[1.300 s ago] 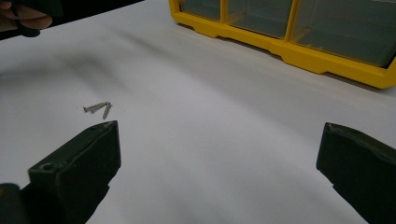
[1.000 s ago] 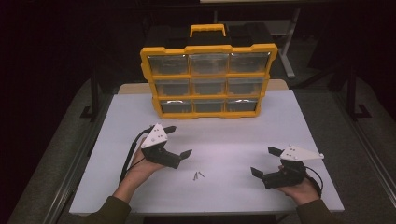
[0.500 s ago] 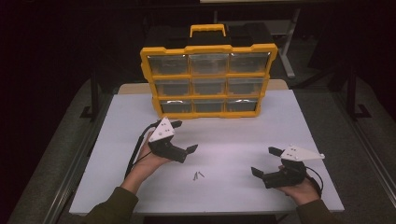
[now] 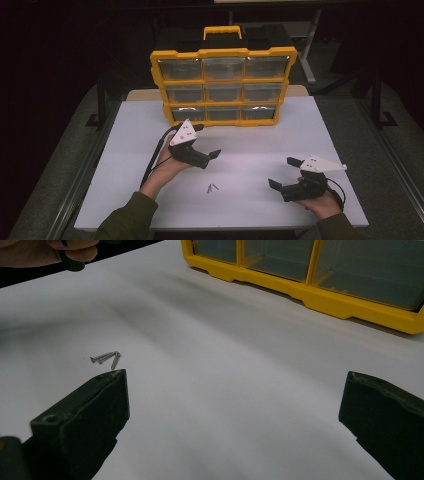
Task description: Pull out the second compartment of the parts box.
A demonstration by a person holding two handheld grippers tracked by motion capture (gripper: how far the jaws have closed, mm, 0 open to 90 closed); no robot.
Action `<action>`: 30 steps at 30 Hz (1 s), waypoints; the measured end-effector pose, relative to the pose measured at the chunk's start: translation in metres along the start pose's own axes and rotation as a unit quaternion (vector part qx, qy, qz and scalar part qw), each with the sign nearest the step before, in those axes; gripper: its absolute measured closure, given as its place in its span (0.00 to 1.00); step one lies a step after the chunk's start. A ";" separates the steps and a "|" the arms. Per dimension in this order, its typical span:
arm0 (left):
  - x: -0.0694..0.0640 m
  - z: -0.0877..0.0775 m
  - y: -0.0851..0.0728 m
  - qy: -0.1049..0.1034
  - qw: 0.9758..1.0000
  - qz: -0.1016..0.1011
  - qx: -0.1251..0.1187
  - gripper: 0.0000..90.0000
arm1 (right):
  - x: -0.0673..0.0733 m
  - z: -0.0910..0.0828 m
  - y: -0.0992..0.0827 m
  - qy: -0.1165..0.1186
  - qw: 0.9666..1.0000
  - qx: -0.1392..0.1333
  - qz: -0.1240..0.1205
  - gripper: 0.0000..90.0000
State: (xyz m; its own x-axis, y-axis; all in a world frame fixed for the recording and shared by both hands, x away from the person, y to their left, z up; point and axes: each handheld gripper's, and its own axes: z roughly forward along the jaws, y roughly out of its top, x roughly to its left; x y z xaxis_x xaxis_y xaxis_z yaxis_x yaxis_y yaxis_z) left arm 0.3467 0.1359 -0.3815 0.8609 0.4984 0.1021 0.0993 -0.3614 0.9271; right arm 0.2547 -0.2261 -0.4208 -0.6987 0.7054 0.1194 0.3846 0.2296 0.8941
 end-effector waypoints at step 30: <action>0.006 0.039 0.005 -0.010 1.000 0.006 -0.013 0.00 | -0.001 0.000 -0.001 0.000 1.000 0.001 -0.003 0.00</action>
State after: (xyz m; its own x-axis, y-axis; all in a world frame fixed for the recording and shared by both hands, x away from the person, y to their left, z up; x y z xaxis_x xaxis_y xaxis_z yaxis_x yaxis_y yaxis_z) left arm 0.3723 0.1060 -0.3900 0.8714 0.4791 0.1056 0.0765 -0.3453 0.9354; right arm 0.2553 -0.2266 -0.4217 -0.7017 0.7033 0.1139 0.3814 0.2357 0.8938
